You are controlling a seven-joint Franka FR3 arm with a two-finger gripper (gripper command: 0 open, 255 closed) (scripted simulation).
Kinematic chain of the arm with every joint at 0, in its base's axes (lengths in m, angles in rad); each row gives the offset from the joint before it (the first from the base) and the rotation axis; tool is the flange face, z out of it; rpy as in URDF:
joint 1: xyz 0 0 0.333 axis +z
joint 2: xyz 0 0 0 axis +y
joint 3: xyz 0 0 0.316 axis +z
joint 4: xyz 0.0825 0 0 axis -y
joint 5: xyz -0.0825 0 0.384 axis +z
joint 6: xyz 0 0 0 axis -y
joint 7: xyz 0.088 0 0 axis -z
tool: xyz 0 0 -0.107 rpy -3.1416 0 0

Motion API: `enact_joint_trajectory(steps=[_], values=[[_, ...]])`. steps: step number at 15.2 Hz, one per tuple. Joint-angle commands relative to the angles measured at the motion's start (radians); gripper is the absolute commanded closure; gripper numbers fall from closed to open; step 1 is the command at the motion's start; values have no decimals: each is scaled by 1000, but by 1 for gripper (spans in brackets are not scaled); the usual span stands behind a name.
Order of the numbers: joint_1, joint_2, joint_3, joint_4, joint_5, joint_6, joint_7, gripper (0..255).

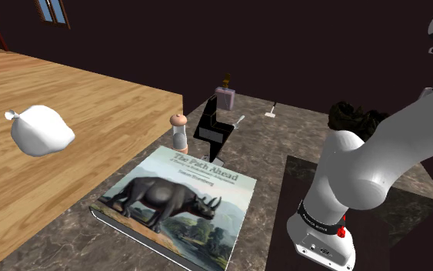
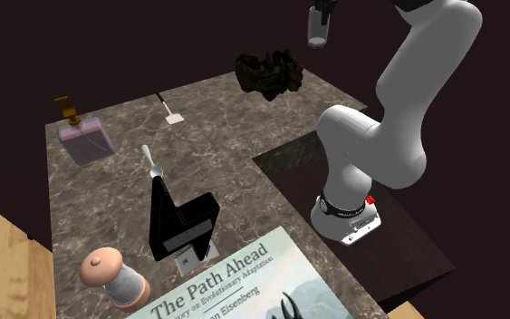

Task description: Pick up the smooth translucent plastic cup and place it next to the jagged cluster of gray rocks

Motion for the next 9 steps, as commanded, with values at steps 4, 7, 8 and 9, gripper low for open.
enact_joint_trajectory(steps=[4, 7, 8, 9], values=[[-37, -6, 6, -78, -6, 64, 16, 255], [-52, -11, 7, -120, -12, 101, 27, 255], [-57, -13, 6, -134, -15, 112, 30, 255], [-61, -15, 5, -147, -18, 124, 34, 255]])
